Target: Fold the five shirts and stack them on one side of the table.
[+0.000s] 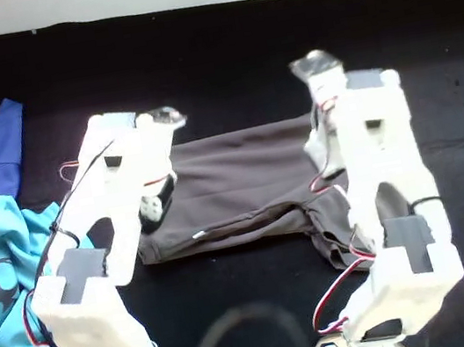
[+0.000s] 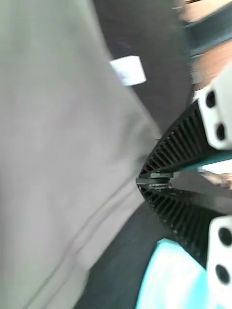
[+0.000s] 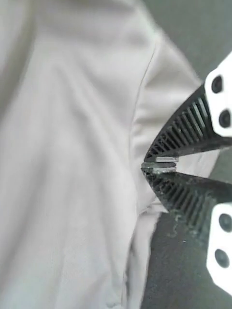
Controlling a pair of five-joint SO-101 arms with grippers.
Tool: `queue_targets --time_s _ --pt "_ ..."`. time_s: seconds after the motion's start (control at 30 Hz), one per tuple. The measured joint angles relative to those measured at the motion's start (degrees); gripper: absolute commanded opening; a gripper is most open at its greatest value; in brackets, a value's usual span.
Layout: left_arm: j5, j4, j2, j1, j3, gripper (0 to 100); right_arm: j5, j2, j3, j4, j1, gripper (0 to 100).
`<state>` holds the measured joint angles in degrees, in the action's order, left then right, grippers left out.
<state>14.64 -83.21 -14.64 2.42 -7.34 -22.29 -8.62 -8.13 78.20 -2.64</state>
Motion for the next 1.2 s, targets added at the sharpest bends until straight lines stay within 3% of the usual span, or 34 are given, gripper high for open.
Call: queue_targets --time_s 0.33,0.53,0.73,0.93,1.2 --pt "-2.90 5.01 -5.45 0.09 0.44 1 -5.10 0.09 -19.52 -6.51 3.34 0.8" --pt "-2.99 5.01 -11.34 -3.60 1.76 1 -11.43 0.44 -20.84 -6.51 11.34 0.8" --pt "-2.73 4.84 -12.22 -6.42 1.76 1 -17.23 0.88 -21.10 -1.14 14.68 0.8" --pt "-1.23 1.76 -10.90 -6.07 1.58 1 -18.29 12.84 -21.10 4.57 15.12 0.8" --pt "-1.14 1.23 -3.16 -3.16 -2.29 1 -18.29 29.71 -24.79 2.64 15.56 0.8"
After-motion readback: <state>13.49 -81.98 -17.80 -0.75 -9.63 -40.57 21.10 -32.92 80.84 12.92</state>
